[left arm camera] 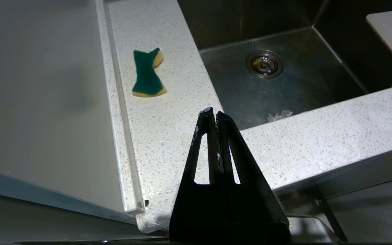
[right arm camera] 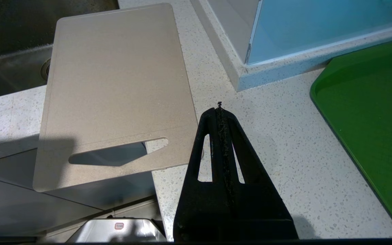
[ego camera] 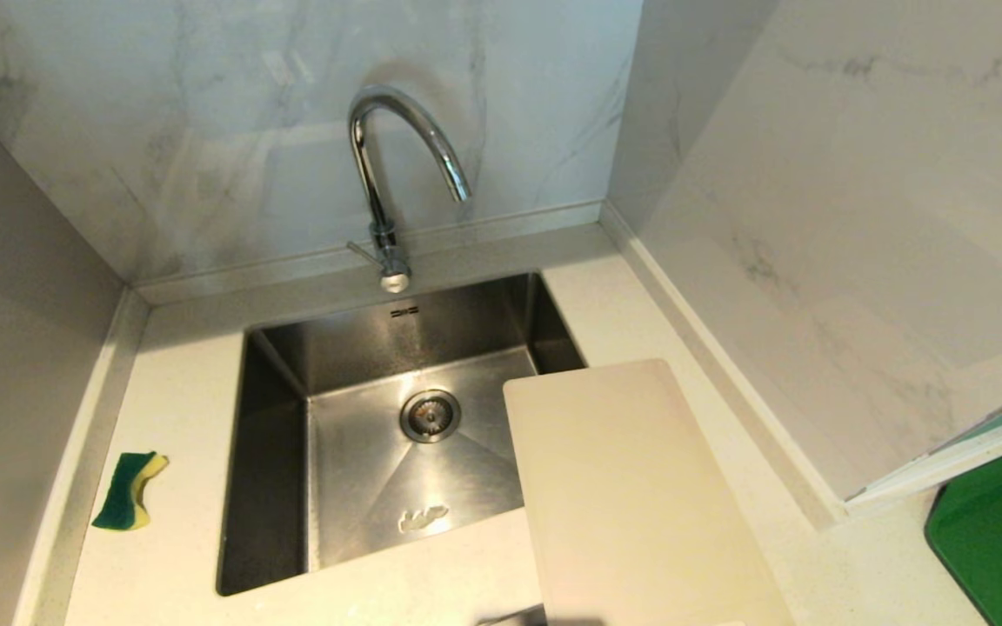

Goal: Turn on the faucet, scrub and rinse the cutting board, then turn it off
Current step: Turn on the tap

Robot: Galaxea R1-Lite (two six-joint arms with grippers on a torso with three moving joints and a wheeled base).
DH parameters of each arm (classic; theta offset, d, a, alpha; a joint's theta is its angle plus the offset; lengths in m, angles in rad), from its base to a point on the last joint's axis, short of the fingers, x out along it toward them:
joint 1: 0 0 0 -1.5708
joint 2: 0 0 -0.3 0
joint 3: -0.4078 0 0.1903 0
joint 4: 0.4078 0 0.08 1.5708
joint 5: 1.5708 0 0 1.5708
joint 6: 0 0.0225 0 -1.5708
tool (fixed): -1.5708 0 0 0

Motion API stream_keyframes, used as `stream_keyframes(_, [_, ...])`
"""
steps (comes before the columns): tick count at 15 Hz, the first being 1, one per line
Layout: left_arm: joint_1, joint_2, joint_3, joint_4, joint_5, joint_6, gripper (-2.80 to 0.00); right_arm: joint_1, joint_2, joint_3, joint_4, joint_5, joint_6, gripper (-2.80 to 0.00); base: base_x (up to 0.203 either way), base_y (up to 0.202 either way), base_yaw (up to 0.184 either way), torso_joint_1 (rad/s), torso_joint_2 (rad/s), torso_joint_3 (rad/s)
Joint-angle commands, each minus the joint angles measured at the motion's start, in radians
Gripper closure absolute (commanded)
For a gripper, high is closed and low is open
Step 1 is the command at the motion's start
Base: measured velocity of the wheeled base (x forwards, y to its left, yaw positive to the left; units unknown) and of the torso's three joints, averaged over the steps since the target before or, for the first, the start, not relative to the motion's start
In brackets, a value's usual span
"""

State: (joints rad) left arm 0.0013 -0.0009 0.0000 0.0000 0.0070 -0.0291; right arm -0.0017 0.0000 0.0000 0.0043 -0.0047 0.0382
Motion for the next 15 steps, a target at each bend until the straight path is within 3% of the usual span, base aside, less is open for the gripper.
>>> stream_keyframes(1, [0.0, 0.001, 0.003, 0.0, 0.001, 0.0, 0.0, 0.0, 0.002, 0.002, 0.0, 0.0, 0.0, 0.0, 0.0, 0.0, 0.0, 0.0, 0.0, 0.0])
stream_keyframes(11, [0.0, 0.001, 0.002, 0.0, -0.001, 0.001, 0.0, 0.0, 0.002, 0.002, 0.0, 0.0, 0.0, 0.0, 0.0, 0.0, 0.0, 0.0, 0.0, 0.0])
stream_keyframes(13, [0.002, 0.001, -0.002, 0.001, 0.0, 0.029, 0.0, 0.0, 0.002, 0.002, 0.0, 0.0, 0.0, 0.0, 0.0, 0.0, 0.0, 0.0, 0.0, 0.0])
stream_keyframes(15, [0.0, 0.005, -0.069, 0.012, -0.002, 0.04, 0.0, 0.0, 0.002, 0.002, 0.0, 0.0, 0.0, 0.0, 0.0, 0.0, 0.0, 0.0, 0.0, 0.0])
